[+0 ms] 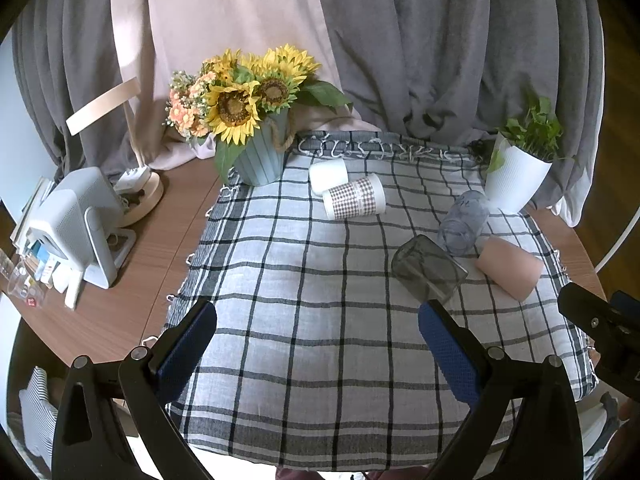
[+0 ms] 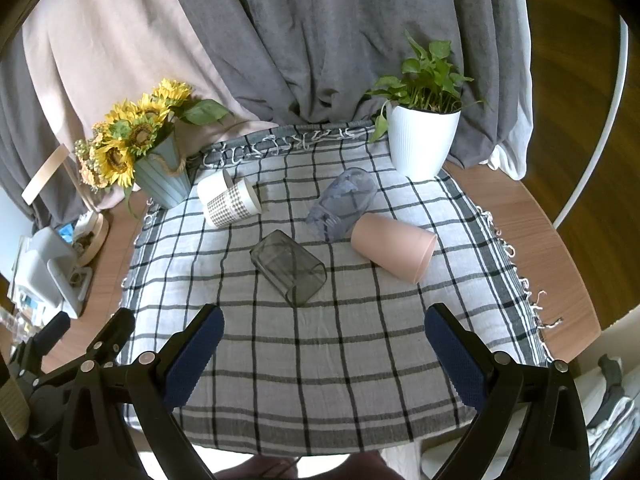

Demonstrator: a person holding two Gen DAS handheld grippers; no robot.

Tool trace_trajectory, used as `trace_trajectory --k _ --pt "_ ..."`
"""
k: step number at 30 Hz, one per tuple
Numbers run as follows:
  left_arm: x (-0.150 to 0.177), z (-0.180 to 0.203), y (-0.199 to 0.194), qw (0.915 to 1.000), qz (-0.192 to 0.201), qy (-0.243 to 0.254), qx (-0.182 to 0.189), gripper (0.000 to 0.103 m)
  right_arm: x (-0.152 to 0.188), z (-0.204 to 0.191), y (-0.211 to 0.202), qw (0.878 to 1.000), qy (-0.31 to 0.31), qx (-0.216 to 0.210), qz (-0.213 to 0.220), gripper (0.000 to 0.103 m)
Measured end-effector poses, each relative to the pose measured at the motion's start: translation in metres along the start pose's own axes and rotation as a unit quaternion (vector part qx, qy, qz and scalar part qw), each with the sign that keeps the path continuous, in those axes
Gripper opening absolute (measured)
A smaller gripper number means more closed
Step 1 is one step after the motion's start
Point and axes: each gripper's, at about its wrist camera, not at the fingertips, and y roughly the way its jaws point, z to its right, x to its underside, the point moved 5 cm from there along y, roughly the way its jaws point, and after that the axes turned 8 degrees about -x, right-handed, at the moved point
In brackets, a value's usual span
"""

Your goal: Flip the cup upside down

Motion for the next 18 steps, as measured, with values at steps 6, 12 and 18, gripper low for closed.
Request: trace_trajectory --k 6,12,18 --pt "0.0013 -0.0006 0.0017 1.0000 -0.002 0.000 -0.002 0.103 0.0000 -0.0003 0.0002 1.000 0.000 0.000 0.000 0.101" --pt "0.0020 -0.0006 0.0037 1.0000 -0.006 0.000 -0.004 0.103 -0.0003 -0.0008 0.0002 1.000 0.000 0.000 0.000 0.101" --pt "0.0020 -0.0013 0.0039 0.9999 -0.008 -0.001 -0.006 0.103 -0.0008 -0.0005 0.0005 1.000 0.000 0.001 -0.001 0.101"
